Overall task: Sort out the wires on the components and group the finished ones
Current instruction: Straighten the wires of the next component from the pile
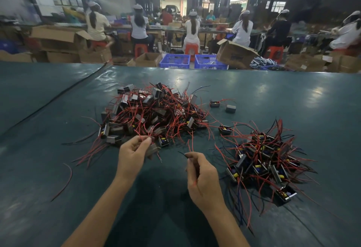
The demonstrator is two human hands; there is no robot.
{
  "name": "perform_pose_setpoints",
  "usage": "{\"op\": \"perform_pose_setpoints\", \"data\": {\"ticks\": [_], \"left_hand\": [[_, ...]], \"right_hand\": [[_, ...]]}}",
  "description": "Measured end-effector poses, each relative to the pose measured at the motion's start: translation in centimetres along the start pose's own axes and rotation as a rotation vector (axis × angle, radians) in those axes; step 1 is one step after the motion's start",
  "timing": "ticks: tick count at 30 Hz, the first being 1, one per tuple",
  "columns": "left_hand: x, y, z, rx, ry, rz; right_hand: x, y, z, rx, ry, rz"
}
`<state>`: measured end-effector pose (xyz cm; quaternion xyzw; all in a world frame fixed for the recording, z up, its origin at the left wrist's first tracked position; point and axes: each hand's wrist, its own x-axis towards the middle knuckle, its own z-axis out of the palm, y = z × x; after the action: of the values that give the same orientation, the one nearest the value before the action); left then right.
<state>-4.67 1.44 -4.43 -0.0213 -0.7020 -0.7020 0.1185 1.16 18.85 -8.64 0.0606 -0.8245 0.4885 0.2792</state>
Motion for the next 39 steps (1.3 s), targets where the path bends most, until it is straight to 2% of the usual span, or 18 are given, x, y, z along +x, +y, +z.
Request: {"op": "perform_pose_setpoints", "data": {"ticks": [11,18,23,27,28,30,32,33,35,39], "left_hand": [[-3.2,-2.4,1.4,-0.075,-0.213,-0.041],[-4.3,-2.9,1.6,0.144,-0.370,0.091],[-4.5,-3.0,1.3,0.304,-0.254,0.231],[-4.3,-3.1,1.5,0.325,-0.030,0.141],[-4.2,-3.0,1.3,0.382,0.022,0.181],[-4.1,-2.5,1.0,0.509,0.074,0.388],[-4.3,-2.3,0.9,0.512,-0.036,0.588],[-4.6,-2.2,1.1,0.466,-0.142,0.614],[-5.2,-2.0,1.7,0.382,-0.311,0.564],[-5.2,-2.6,2.0,0.326,-0.348,0.492]], "right_hand": [[-0.2,-0.9,-0.4,0.203,0.077,0.190],[-0.1,-1.6,0.0,0.314,0.091,0.258],[-0.2,-1.7,0.1,0.385,0.153,0.273],[-0.3,-1.9,0.4,0.397,0.117,0.303],[-0.3,-2.0,0.4,0.390,0.102,0.303],[-0.4,-2.1,0.5,0.382,0.080,0.291],[-0.3,-2.2,0.4,0.382,0.062,0.280],[-0.3,-2.2,0.3,0.387,0.048,0.276],[-0.2,-2.3,0.1,0.392,0.015,0.267],[-0.2,-2.2,-0.1,0.348,0.022,0.259]]}}
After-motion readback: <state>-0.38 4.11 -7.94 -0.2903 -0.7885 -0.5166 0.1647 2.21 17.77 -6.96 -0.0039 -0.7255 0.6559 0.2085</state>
